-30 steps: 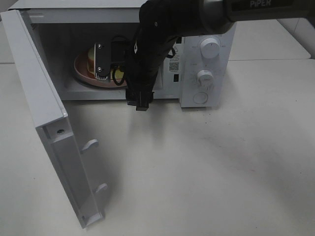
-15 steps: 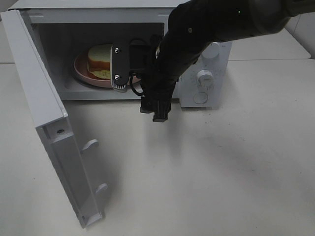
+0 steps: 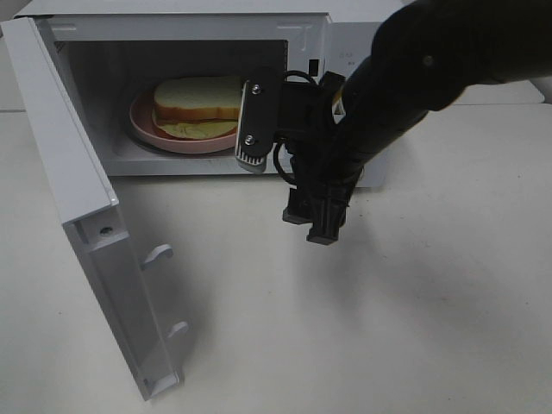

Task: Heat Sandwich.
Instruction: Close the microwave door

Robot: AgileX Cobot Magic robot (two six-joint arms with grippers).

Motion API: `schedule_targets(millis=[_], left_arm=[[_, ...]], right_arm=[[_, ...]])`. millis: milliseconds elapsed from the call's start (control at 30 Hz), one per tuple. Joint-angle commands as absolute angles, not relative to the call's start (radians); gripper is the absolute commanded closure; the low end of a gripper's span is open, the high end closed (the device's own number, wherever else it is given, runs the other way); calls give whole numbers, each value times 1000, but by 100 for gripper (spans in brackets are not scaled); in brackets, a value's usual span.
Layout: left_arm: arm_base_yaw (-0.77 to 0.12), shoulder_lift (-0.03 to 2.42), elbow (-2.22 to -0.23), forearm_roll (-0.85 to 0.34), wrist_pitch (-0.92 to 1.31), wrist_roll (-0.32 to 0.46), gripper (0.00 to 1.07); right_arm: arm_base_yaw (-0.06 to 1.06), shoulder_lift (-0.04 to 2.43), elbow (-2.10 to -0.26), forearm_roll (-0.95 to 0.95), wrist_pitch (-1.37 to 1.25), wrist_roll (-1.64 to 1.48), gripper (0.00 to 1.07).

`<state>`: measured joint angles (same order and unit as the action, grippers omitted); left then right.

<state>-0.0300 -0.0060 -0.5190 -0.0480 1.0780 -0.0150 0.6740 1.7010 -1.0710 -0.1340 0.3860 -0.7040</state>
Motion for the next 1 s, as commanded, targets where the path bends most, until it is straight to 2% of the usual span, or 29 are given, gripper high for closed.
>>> schedule_targets(millis=[33, 433, 600, 1000], left_arm=[[-35, -28, -516, -50, 1071, -19, 11], [-35, -28, -516, -50, 1071, -19, 11], [-35, -28, -516, -50, 1071, -19, 11], [-35, -28, -516, -50, 1071, -19, 11]], right_arm=[[677, 1631, -999, -136, 381, -631, 31], [677, 1361, -787, -136, 409, -397, 31], [677, 1206, -711, -133, 539, -307, 31], [677, 926, -706, -132, 919, -128, 31]])
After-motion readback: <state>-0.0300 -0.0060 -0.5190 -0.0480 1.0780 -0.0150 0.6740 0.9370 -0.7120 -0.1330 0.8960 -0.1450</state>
